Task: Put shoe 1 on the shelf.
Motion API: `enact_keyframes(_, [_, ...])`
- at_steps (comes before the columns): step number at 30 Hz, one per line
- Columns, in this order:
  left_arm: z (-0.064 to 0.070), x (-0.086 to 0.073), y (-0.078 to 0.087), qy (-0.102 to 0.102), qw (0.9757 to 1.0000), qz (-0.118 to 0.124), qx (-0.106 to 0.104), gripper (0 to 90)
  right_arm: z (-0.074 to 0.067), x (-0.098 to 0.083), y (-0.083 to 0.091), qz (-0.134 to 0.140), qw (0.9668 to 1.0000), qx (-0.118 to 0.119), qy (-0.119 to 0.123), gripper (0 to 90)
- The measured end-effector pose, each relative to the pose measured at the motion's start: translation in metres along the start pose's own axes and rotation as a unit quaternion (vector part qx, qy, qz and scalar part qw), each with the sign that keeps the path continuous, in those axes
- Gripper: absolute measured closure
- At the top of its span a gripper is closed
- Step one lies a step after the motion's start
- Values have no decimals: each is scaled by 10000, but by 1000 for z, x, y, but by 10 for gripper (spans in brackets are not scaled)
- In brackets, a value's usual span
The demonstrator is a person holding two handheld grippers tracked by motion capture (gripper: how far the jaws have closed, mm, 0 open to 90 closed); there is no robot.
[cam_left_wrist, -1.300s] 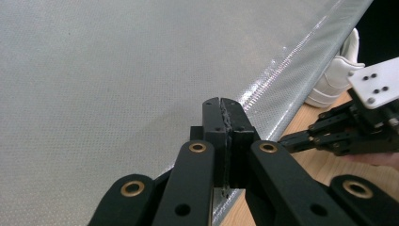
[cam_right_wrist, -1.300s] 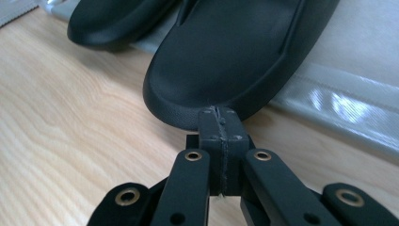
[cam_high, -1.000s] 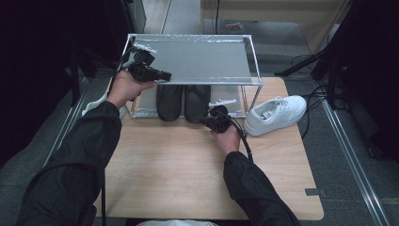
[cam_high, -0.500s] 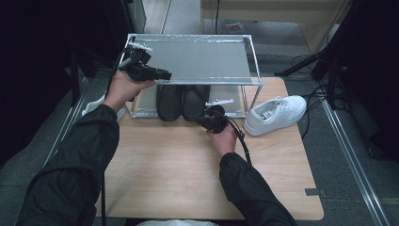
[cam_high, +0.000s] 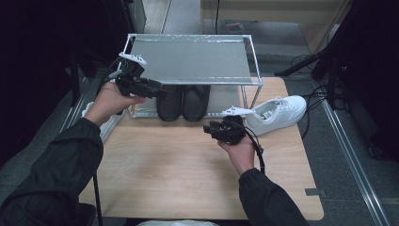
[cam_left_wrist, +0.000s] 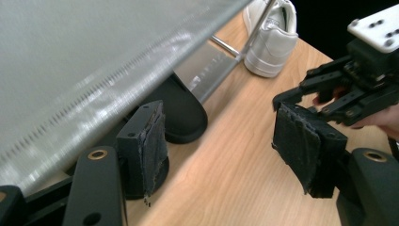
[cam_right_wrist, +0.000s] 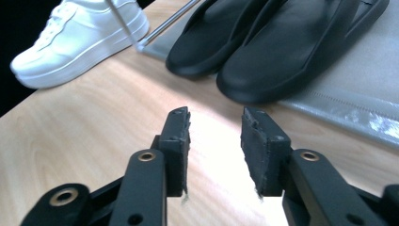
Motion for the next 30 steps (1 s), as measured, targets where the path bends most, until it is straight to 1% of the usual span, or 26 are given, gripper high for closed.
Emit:
enact_keyframes(1, [2, -4, 1, -7, 10000, -17, -8, 347, 0, 0, 0, 0, 10000, 0, 0, 622])
enact_keyframes(3, [6, -10, 1, -33, 10000, 18, -44, 347, 1, -5, 10, 31, 9998, -16, 177, 620])
enact_keyframes(4, [8, -12, 1, -38, 10000, 23, -52, 348, 2, -7, 15, 61, 9998, 4, 204, 615])
enact_keyframes(6, [9, -19, 0, -48, 10000, 9, 3, 349, 3, -10, 23, 65, 9998, 24, 169, 609])
enact_keyframes(7, [9, -23, -1, -42, 10000, 28, 9, 352, 6, -13, 26, 81, 9998, -13, 183, 582])
enact_keyframes(8, [10, -27, -2, 32, 10000, 35, 47, 354, 8, -15, 28, 79, 9997, -40, 239, 563])
enact_keyframes(9, [10, -33, -4, 81, 9999, 0, 81, 362, 11, -17, 29, 85, 9994, -70, 319, 564])
enact_keyframes(10, [11, -38, -6, 75, 9999, -4, 92, 372, 13, -20, 31, 78, 9995, -88, 301, 565])
enact_keyframes(12, [15, -48, -10, 31, 9999, 21, 94, 383, 16, -23, 34, 56, 9998, -28, 212, 563])
enact_keyframes(13, [16, -52, -12, 19, 10000, 6, 93, 382, 17, -26, 36, 42, 9998, -40, 169, 552])
enact_keyframes(16, [22, -63, -18, -102, 9999, 26, 87, 371, 18, -29, 41, 18, 9999, 0, 135, 532])
enact_keyframes(18, [26, -71, -22, -58, 10000, 30, -7, 370, 18, -30, 46, 47, 9999, 78, 104, 532])
enact_keyframes(19, [26, -75, -23, -60, 10000, 22, -7, 377, 17, -31, 49, 34, 9999, 109, 60, 527])
enact_keyframes(20, [27, -78, -25, -89, 10000, 27, 8, 414, 17, -31, 51, 33, 9999, 160, 56, 523])
enact_keyframes(21, [28, -82, -26, -100, 9999, 20, -20, 444, 18, -32, 54, 35, 9998, 199, 63, 522])
enact_keyframes(23, [30, -87, -28, -99, 9999, 51, -86, 483, 20, -36, 57, 36, 9996, 243, 103, 521])
enact_keyframes(24, [31, -91, -29, -94, 9999, 73, -103, 485, 21, -39, 59, 29, 9996, 255, 155, 522])
enact_keyframes(25, [31, -95, -30, -80, 9999, 42, -110, 497, 23, -44, 61, -13, 9995, 248, 218, 523])
enact_keyframes(26, [30, -99, -30, -79, 9999, -24, -88, 506, 25, -46, 62, -42, 9995, 238, 227, 524])
enact_keyframes(27, [29, -102, -30, -52, 9999, -68, -96, 509, 27, -48, 63, -55, 9995, 242, 207, 524])
enact_keyframes(28, [28, -106, -29, -11, 10000, -55, -79, 513, 28, -48, 63, -60, 9995, 238, 194, 523])
enact_keyframes(29, [27, -108, -28, 30, 9999, -23, -110, 527, 30, -49, 63, -85, 9994, 233, 227, 523])
enact_keyframes(30, [25, -111, -27, 85, 9999, -6, -75, 535, 30, -49, 63, -90, 9994, 230, 229, 523])
Point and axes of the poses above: each handheld gripper's, and its own axes: y roughly backward along the jaws, x roughly out of its top, z roughly to its right, the point moved 10 cm from there along -y, roughly forward along the jaws, and after that the axes turned 13 degrees about -x, right-handed, at the moved point
